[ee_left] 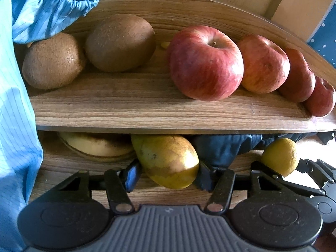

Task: Organize fruits
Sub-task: 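Close left tool on the yellow pear while right tool closes on the lemon, then carry the pear in left tool and lemon in right tool to the tray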

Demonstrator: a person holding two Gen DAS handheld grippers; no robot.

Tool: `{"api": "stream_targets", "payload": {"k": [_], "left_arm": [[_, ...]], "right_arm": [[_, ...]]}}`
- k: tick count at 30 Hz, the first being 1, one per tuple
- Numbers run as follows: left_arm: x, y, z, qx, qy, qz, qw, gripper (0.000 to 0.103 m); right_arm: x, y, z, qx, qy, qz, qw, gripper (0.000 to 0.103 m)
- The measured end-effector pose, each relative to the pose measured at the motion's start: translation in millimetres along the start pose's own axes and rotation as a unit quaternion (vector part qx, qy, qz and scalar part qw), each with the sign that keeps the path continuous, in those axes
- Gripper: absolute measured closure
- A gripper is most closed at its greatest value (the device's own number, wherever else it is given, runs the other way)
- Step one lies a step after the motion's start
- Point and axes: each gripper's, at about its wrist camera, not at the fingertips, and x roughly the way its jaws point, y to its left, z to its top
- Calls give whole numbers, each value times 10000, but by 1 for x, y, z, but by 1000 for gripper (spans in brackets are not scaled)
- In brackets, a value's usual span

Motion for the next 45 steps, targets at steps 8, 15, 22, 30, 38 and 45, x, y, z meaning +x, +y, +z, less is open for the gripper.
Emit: {"api": "stream_targets", "payload": {"k": [8, 15, 22, 30, 38, 45], "left_arm": [[10, 9, 4, -97, 56, -31, 9999, 42], [8, 8, 2, -83, 58, -58, 9999, 42], [9, 6, -4, -11, 71, -95, 9999, 42], [13, 1, -1, 98, 111, -160, 9998, 43], [16, 1, 3, 51, 128, -214, 9997, 43], [16, 5, 2, 21, 161, -259, 9995, 43]], "right_arm": [[-2, -4, 0, 78, 10, 65, 9999, 38], [-5, 0, -2, -77, -37, 244, 9997, 38], [-8, 0, -2, -185, -81, 413, 9989, 39], [-12, -11, -4, -196, -156, 534, 9983, 39], [-10, -9, -3, -297, -185, 521, 9980, 38], [-10, -9, -2, -322, -163, 610, 9975, 37]]}}
